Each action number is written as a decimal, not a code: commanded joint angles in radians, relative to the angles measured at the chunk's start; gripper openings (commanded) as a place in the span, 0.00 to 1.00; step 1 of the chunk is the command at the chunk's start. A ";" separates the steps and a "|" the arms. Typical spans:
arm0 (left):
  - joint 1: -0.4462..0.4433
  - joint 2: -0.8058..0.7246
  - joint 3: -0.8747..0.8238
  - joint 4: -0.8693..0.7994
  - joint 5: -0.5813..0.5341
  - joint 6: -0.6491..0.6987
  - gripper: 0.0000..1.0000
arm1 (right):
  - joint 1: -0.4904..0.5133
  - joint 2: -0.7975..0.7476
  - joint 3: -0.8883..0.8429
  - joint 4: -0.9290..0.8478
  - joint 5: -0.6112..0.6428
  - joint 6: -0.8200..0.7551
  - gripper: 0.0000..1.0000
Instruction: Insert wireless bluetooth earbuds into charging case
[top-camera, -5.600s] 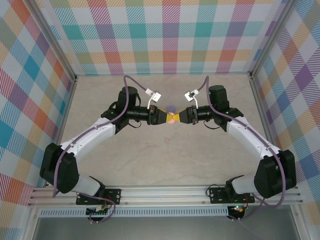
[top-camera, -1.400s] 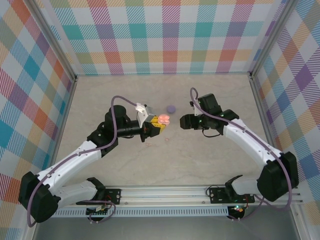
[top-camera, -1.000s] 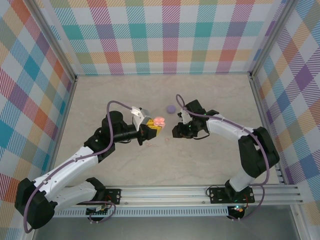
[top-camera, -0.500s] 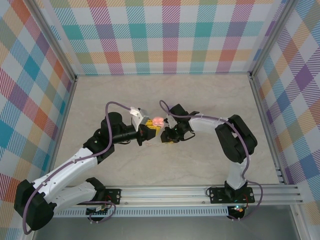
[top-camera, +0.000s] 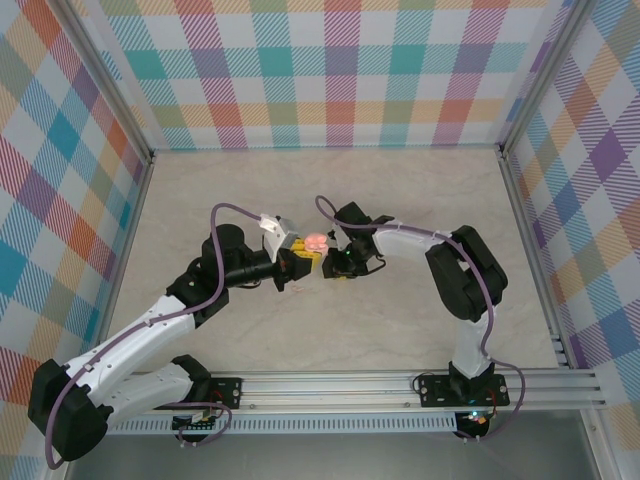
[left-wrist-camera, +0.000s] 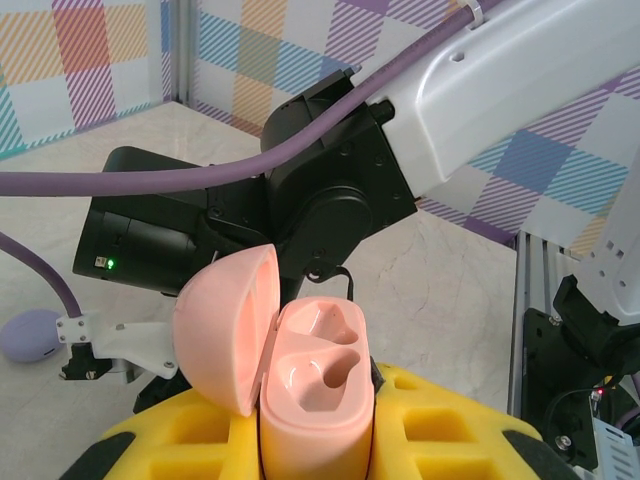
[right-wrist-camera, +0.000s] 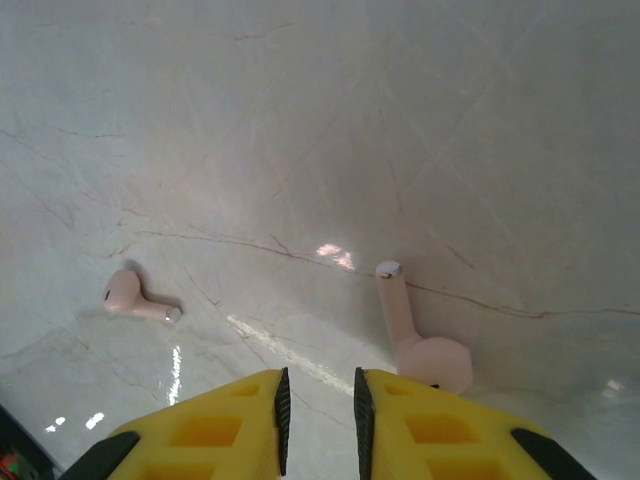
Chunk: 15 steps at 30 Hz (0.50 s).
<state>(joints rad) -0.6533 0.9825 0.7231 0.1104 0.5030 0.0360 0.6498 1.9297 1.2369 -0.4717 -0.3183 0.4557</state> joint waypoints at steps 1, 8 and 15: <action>-0.014 0.002 0.001 0.020 -0.006 -0.012 0.14 | 0.007 0.015 0.027 -0.068 0.051 -0.020 0.26; -0.013 0.012 0.006 0.018 -0.006 -0.010 0.14 | 0.013 0.008 0.056 -0.127 0.107 -0.045 0.28; -0.014 0.016 0.006 0.016 -0.007 -0.013 0.14 | 0.017 -0.010 0.068 -0.175 0.158 -0.060 0.30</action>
<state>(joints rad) -0.6533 0.9939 0.7231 0.1078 0.5026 0.0364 0.6563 1.9297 1.2831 -0.5888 -0.1974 0.4217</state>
